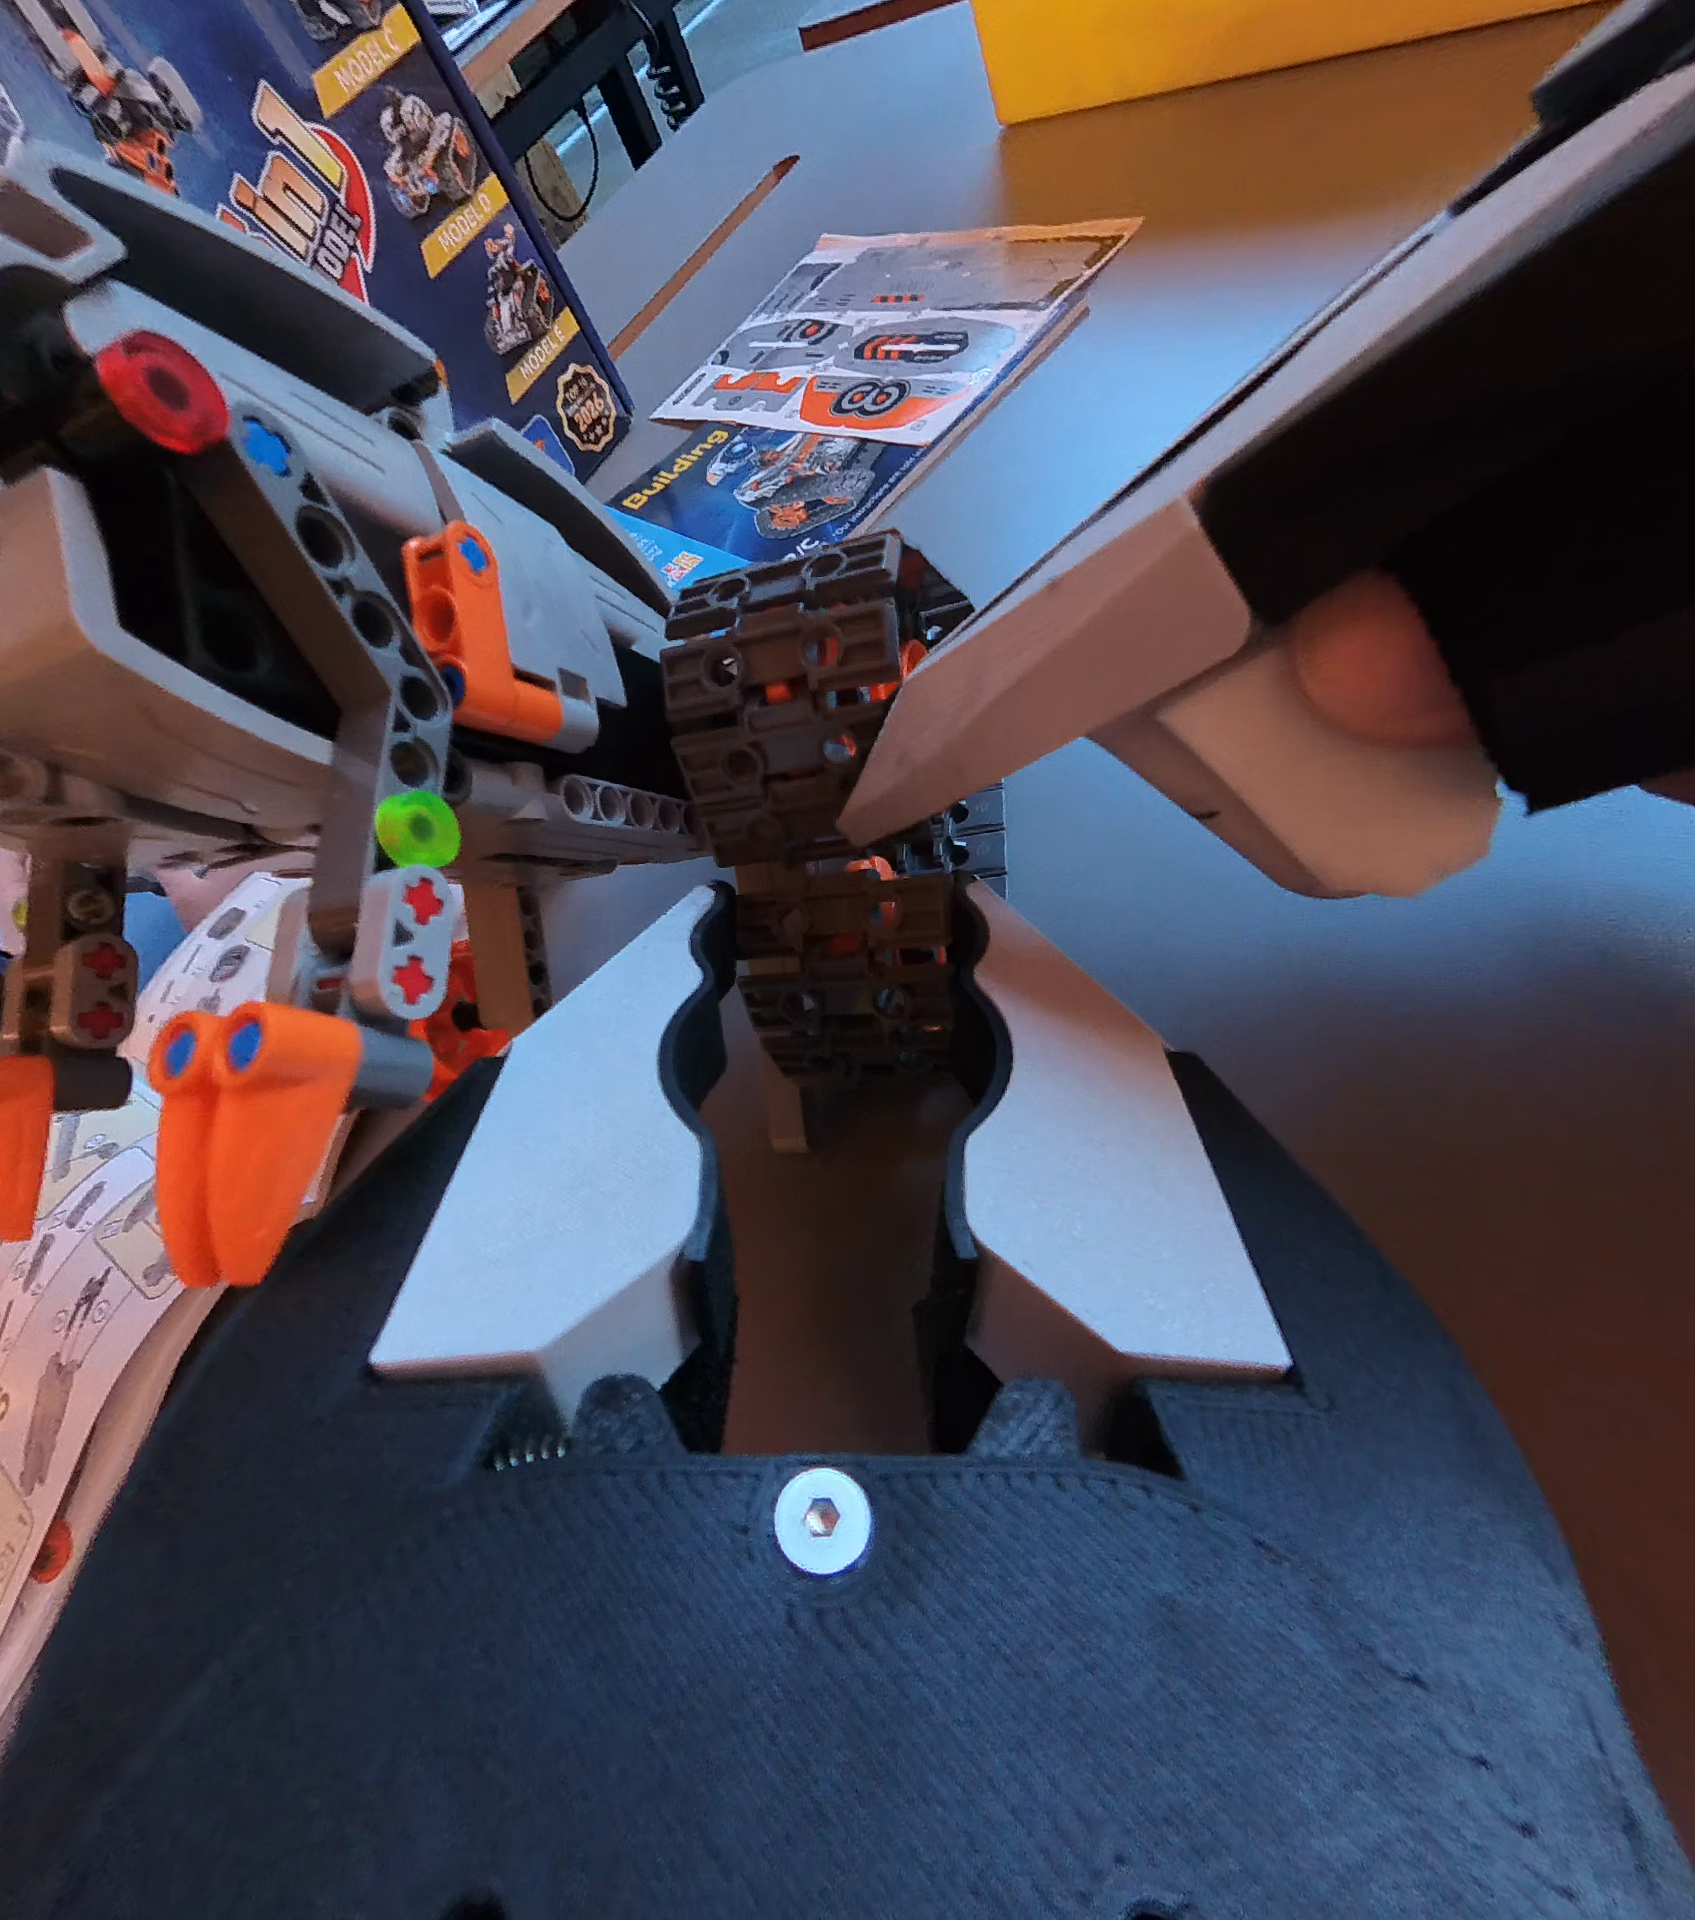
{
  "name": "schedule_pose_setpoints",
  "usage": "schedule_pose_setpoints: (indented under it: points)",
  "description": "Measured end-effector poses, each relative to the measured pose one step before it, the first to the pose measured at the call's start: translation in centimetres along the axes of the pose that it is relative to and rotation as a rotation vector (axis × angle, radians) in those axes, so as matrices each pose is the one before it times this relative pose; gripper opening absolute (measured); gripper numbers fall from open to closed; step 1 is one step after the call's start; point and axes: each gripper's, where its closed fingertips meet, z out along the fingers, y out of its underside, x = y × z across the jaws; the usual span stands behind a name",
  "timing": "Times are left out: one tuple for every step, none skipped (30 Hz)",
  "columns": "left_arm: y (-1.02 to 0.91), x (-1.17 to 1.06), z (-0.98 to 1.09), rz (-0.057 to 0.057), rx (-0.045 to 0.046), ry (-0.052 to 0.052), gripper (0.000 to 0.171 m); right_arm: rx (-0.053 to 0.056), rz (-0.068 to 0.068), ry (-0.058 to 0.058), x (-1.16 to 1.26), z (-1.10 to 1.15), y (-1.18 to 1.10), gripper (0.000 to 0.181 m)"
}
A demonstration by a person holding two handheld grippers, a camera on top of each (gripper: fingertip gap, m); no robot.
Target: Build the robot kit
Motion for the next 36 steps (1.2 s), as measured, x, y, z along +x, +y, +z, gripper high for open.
schedule_pose_setpoints:
  points:
    - [0.022, 0.022, 0.050, 0.0003, -0.00230, 0.0037, 0.039, -0.0054, 0.0008, -0.0057, -0.024, -0.002, -0.031, 0.003]
    - [0.085, 0.073, 0.056, 0.0012, -0.00625, 0.0061, 0.039, 0.0048, 0.0021, -0.0051, -0.033, -0.050, -0.152, 0.003]
    - [0.147, 0.069, 0.081, 0.0045, -0.01153, 0.0028, 0.040, 0.0020, -0.0009, -0.0009, 0.012, -0.056, -0.085, 0.003]
    - [0.257, 0.082, 0.134, 0.0095, -0.01879, -0.0006, 0.041, -0.0059, -0.0035, 0.0000, 0.019, -0.006, 0.018, 0.004]
    - [0.396, -0.019, 0.163, 0.0089, -0.02901, -0.0098, 0.043, -0.0069, -0.0012, -0.0034, -0.044, 0.013, 0.047, 0.005]
    - [0.022, -0.064, 0.054, 0.0103, -0.00693, -0.0149, 0.043, -0.0082, 0.0016, -0.0030, -0.029, 0.029, 0.048, 0.007]
    - [-0.035, 0.007, -0.019, 0.0139, -0.00383, -0.0086, 0.042, -0.0038, 0.0041, -0.0060, -0.047, 0.015, -0.021, 0.009]
    - [0.068, -0.021, 0.031, 0.0117, -0.00930, -0.0067, 0.042, -0.0011, 0.0041, -0.0068, -0.063, -0.017, -0.072, 0.010]
    - [-0.006, -0.005, 0.011, 0.0048, 0.00007, -0.0012, 0.042, -0.0021, 0.0028, -0.0053, -0.039, -0.025, -0.029, 0.011]
    - [0.008, -0.003, 0.003, -0.0049, 0.00030, 0.0026, 0.042, -0.0023, 0.0073, -0.0051, -0.023, -0.037, -0.026, 0.012]
    - [0.070, 0.002, -0.010, -0.0101, -0.00420, 0.0055, 0.043, 0.0002, 0.0104, -0.0060, -0.018, -0.039, -0.056, 0.012]
    - [0.168, 0.053, 0.031, -0.0132, -0.01323, 0.0100, 0.043, 0.0005, 0.0086, -0.0028, 0.059, -0.020, -0.044, 0.012]
    - [0.245, -0.003, 0.072, -0.0123, -0.01753, 0.0072, 0.047, 0.0055, 0.0084, -0.0018, 0.085, -0.025, -0.104, 0.012]
    - [0.263, 0.055, 0.094, -0.0123, -0.01802, 0.0109, 0.051, 0.0038, 0.0060, -0.0024, 0.066, 0.012, -0.045, 0.011]
    - [0.256, 0.213, 0.061, -0.0160, -0.01977, 0.0213, 0.055, -0.0020, 0.0035, -0.0007, 0.086, 0.030, 0.024, 0.008]
    - [0.144, 0.233, 0.021, -0.0180, -0.01449, 0.0210, 0.057, -0.0019, -0.0017, -0.0005, 0.050, 0.028, 0.053, 0.004]
    - [-0.017, 0.119, -0.050, -0.0123, -0.00261, 0.0127, 0.057, -0.0010, -0.0008, -0.0057, -0.058, 0.033, 0.037, 0.003]
    - [0.046, 0.007, -0.050, -0.0026, -0.00201, 0.0051, 0.055, -0.0024, 0.0008, -0.0020, -0.006, 0.013, 0.038, 0.002]
    - [0.233, 0.021, -0.025, 0.0005, -0.01153, 0.0065, 0.054, -0.0014, -0.0025, -0.0006, 0.006, 0.010, 0.040, 0.002]
    - [0.362, 0.034, -0.080, -0.0020, -0.01870, 0.0091, 0.056, 0.0004, 0.0000, -0.0005, 0.000, -0.004, -0.008, 0.002]
    - [0.260, 0.013, -0.289, -0.0035, -0.00964, 0.0094, 0.057, -0.0003, 0.0002, -0.0009, -0.012, 0.008, -0.015, 0.002]
    - [0.423, -0.065, -0.504, 0.0030, -0.01522, 0.0050, 0.057, -0.0013, -0.0030, -0.0008, 0.001, 0.001, 0.006, 0.002]
    - [0.531, -0.211, -0.668, 0.0090, -0.01186, -0.0035, 0.057, -0.0020, -0.0038, -0.0008, -0.004, 0.016, 0.016, 0.002]
    - [0.455, -0.185, -0.759, 0.0130, 0.00087, -0.0005, 0.057, -0.0021, -0.0028, -0.0016, -0.016, 0.018, 0.025, 0.002]
    - [0.496, 0.013, -0.776, 0.0172, -0.00338, 0.0139, 0.052, -0.0021, -0.0022, -0.0016, -0.006, 0.005, 0.020, 0.003]
    - [0.756, -0.037, -0.671, 0.0066, -0.01915, 0.0136, 0.050, 0.0005, -0.0006, -0.0014, 0.018, -0.019, -0.009, 0.003]
    - [0.863, -0.003, -0.558, -0.0017, -0.02268, 0.0194, 0.050, 0.0017, 0.0016, -0.0021, 0.034, -0.010, -0.029, 0.003]
    - [0.477, 0.066, -0.498, -0.0097, 0.00230, 0.0237, 0.047, 0.0003, 0.0058, -0.0031, 0.035, -0.003, -0.011, 0.005]
    - [0.232, -0.172, -0.425, -0.0085, 0.00971, 0.0079, 0.047, 0.0013, 0.0051, -0.0079, -0.044, -0.001, -0.024, 0.006]
    - [0.093, -0.129, -0.366, -0.0010, 0.00849, 0.0108, 0.047, 0.0014, 0.0034, -0.0064, -0.038, -0.007, -0.003, 0.007]
    - [-0.037, 0.193, -0.293, 0.0031, 0.01212, 0.0314, 0.044, 0.0002, 0.0015, -0.0025, 0.006, -0.012, 0.017, 0.007]
    - [-0.042, 0.228, -0.215, 0.0071, 0.01239, 0.0310, 0.036, 0.0018, 0.0005, -0.0034, -0.031, -0.021, 0.001, 0.009]
    - [0.048, -0.247, -0.091, -0.0019, 0.00354, 0.0013, 0.034, 0.0017, -0.0010, -0.0024, -0.034, -0.035, 0.002, 0.010]
    - [0.165, -0.223, -0.005, -0.0003, -0.00587, 0.0012, 0.037, 0.0003, -0.0012, 0.0006, 0.000, -0.055, 0.020, 0.011]
    - [0.259, 0.125, -0.009, 0.0088, -0.01097, 0.0185, 0.037, 0.0020, -0.0015, 0.0009, 0.007, -0.083, -0.014, 0.012]
    - [0.225, 0.133, 0.013, 0.0115, -0.00680, 0.0124, 0.034, 0.0036, -0.0030, 0.0039, 0.043, -0.109, -0.022, 0.013]
